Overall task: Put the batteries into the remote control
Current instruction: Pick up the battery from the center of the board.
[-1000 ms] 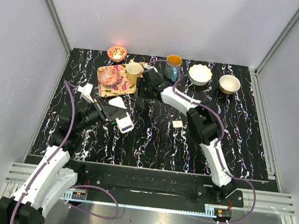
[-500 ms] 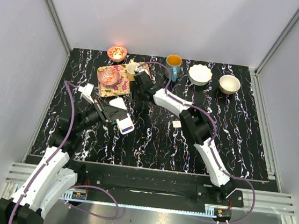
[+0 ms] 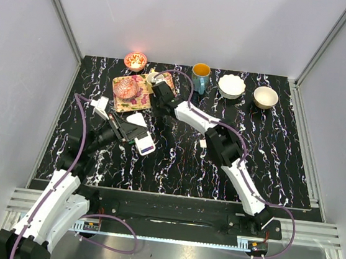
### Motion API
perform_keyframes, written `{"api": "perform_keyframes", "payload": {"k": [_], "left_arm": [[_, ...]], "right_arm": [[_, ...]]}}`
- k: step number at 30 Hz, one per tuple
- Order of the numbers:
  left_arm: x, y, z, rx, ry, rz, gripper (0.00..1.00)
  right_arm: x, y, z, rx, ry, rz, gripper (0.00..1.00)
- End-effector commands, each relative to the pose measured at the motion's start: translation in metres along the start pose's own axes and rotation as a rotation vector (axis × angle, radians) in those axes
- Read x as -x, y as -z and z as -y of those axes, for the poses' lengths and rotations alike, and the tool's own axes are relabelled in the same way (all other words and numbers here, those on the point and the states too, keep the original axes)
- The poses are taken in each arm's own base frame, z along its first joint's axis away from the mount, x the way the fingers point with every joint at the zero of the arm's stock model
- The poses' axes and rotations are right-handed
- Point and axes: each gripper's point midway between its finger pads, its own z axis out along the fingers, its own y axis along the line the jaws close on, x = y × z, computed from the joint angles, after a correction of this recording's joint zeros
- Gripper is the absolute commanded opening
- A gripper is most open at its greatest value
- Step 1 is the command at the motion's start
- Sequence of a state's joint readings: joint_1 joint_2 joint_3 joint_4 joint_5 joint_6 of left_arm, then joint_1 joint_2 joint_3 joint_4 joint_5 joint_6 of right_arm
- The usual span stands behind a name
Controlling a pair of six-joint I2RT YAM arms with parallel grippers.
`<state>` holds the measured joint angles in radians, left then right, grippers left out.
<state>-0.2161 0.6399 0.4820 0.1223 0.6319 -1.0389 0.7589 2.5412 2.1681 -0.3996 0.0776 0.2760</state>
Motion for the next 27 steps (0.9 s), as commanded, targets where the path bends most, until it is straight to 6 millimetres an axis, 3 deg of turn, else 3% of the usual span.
{"api": "perform_keyframes", "payload": {"k": [1,6,14,18,24,27], "left_arm": [[0.005,0.004,0.021,-0.075,-0.054,0.019,0.00],[0.003,0.004,0.021,-0.082,-0.050,0.019,0.00],[0.001,0.007,0.024,-0.093,-0.051,0.013,0.00],[0.000,0.007,0.024,-0.097,-0.048,0.014,0.00],[0.001,0.007,0.026,-0.108,-0.051,0.019,0.00],[0.002,0.007,0.024,-0.104,-0.043,0.029,0.00]], "right_arm": [[-0.018,0.001,-0.005,-0.055,0.085,-0.057,0.41],[-0.027,0.004,0.006,-0.127,0.117,-0.102,0.34],[-0.036,0.013,0.017,-0.187,0.124,-0.145,0.00],[-0.036,0.029,0.025,-0.222,0.114,-0.141,0.00],[-0.019,0.092,0.039,-0.257,0.034,-0.051,0.00],[-0.018,0.130,0.059,-0.337,-0.062,-0.001,0.00]]}}
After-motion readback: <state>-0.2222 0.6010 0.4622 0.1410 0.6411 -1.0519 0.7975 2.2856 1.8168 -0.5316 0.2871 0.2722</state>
